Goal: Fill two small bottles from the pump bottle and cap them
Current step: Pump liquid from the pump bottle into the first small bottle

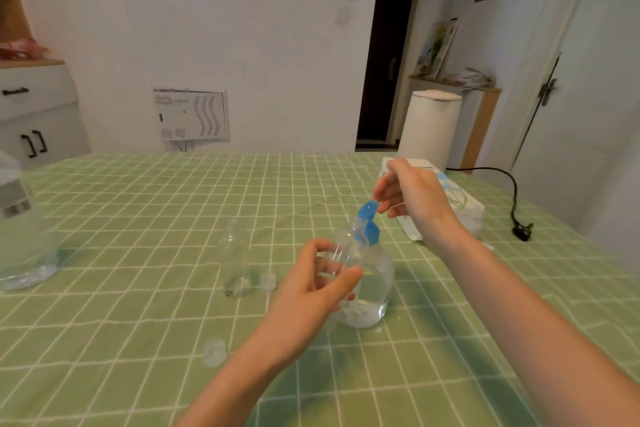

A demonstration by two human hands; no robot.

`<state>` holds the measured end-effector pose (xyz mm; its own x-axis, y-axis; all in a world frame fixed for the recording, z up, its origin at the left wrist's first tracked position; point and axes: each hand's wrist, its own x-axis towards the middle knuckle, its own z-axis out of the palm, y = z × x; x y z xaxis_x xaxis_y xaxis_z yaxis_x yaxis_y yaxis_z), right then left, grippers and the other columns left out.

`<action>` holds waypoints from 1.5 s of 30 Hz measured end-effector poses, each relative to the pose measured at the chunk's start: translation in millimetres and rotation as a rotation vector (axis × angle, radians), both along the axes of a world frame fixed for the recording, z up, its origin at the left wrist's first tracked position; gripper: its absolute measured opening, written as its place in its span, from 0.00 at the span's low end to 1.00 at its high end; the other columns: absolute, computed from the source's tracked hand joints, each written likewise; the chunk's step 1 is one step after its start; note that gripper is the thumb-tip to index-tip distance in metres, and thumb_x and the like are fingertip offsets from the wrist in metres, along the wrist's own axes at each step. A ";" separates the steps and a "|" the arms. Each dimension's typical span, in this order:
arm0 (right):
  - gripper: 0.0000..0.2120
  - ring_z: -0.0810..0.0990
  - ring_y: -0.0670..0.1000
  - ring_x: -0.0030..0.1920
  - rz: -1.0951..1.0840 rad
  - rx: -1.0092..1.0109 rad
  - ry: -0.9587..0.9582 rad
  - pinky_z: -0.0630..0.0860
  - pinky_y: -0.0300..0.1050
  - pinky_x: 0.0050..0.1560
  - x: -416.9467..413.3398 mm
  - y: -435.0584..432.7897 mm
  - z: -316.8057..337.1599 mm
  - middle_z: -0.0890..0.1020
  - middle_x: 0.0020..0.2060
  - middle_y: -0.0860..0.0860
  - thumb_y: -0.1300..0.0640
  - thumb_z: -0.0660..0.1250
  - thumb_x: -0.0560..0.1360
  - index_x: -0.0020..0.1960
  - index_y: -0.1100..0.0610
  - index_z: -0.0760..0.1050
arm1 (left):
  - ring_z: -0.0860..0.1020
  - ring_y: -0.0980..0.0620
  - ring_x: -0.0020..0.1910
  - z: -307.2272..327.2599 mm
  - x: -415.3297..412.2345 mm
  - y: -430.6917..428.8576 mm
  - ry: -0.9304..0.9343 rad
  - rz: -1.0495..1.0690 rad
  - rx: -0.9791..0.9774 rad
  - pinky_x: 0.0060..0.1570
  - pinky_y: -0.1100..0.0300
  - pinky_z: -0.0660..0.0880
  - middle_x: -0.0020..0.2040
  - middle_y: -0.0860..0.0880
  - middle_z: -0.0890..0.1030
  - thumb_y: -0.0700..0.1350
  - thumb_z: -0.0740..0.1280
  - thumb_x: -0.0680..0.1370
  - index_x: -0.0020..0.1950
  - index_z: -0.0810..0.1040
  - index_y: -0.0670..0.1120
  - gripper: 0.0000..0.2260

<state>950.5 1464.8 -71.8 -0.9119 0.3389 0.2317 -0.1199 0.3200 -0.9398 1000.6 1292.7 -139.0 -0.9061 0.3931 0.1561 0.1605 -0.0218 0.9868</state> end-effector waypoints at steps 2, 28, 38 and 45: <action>0.20 0.77 0.50 0.30 0.035 0.016 -0.052 0.72 0.41 0.32 -10.2 -5.6 4.2 0.82 0.27 0.53 0.53 0.56 0.77 0.31 0.59 0.76 | 0.81 0.57 0.38 0.9 -2.0 -0.3 0.000 -0.008 0.005 0.37 0.68 0.76 0.47 0.48 0.80 0.45 0.68 0.75 0.56 0.71 0.50 0.11; 0.34 0.77 0.57 0.51 0.222 0.583 -0.550 0.71 0.49 0.47 -49.3 -31.9 7.3 0.81 0.53 0.59 0.39 0.41 0.81 0.40 0.58 0.78 | 0.82 0.54 0.36 -6.9 -1.4 3.6 0.068 0.083 0.105 0.35 0.68 0.76 0.41 0.53 0.82 0.57 0.69 0.65 0.53 0.76 0.55 0.19; 0.32 0.79 0.58 0.47 0.221 0.555 -0.524 0.74 0.51 0.56 -51.5 -29.7 -2.6 0.83 0.49 0.60 0.41 0.44 0.81 0.39 0.58 0.78 | 0.80 0.55 0.34 -11.1 -0.4 2.8 0.051 0.023 0.104 0.33 0.64 0.76 0.40 0.52 0.82 0.56 0.69 0.67 0.53 0.77 0.55 0.16; 0.33 0.81 0.60 0.52 0.202 0.559 -0.489 0.73 0.50 0.58 -50.0 -30.8 -9.5 0.84 0.48 0.60 0.41 0.44 0.81 0.42 0.60 0.80 | 0.79 0.56 0.33 -14.8 -0.9 2.3 0.023 0.026 0.107 0.31 0.65 0.75 0.39 0.53 0.81 0.55 0.70 0.68 0.50 0.77 0.58 0.12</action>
<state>900.4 1434.0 -81.3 -0.9864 0.1055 -0.1260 0.1607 0.7788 -0.6063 999.7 1295.0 -153.8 -0.9116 0.3493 0.2166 0.1847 -0.1227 0.9751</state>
